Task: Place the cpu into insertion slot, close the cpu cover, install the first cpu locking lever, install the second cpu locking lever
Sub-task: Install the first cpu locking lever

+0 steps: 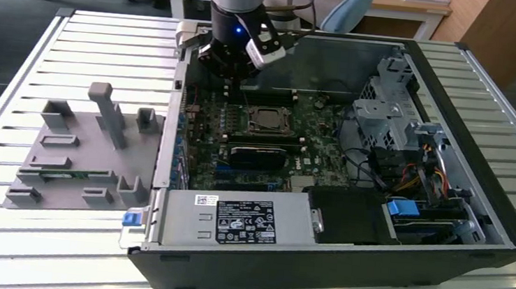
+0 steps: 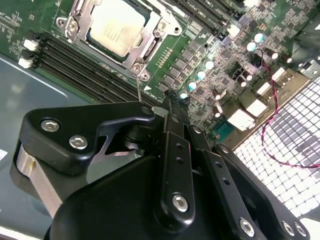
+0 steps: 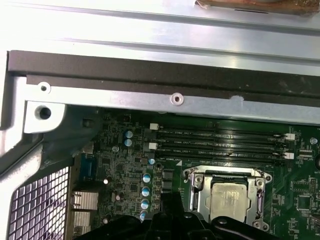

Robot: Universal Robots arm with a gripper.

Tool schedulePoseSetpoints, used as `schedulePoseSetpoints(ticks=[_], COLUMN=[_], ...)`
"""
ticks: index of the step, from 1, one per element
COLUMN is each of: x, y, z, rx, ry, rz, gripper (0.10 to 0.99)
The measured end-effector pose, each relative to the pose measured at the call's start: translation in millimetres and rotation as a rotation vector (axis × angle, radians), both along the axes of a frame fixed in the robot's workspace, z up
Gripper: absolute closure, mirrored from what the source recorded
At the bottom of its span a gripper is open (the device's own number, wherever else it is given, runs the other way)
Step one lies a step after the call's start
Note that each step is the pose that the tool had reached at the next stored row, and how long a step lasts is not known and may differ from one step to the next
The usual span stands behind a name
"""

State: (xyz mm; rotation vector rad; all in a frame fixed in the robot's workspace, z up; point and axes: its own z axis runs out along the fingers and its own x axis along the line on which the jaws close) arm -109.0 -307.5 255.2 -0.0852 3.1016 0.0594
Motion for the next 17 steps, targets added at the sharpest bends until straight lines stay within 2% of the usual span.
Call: schedulePoseSetpoints(ticks=[6,17], x=[-0.7,-0.7], y=[5.9,12.4], z=[-0.5,-1.8], rx=[0.0,0.0], ry=[-0.0001,-0.0002], rz=[-0.003,-0.006], gripper=[0.98,0.98])
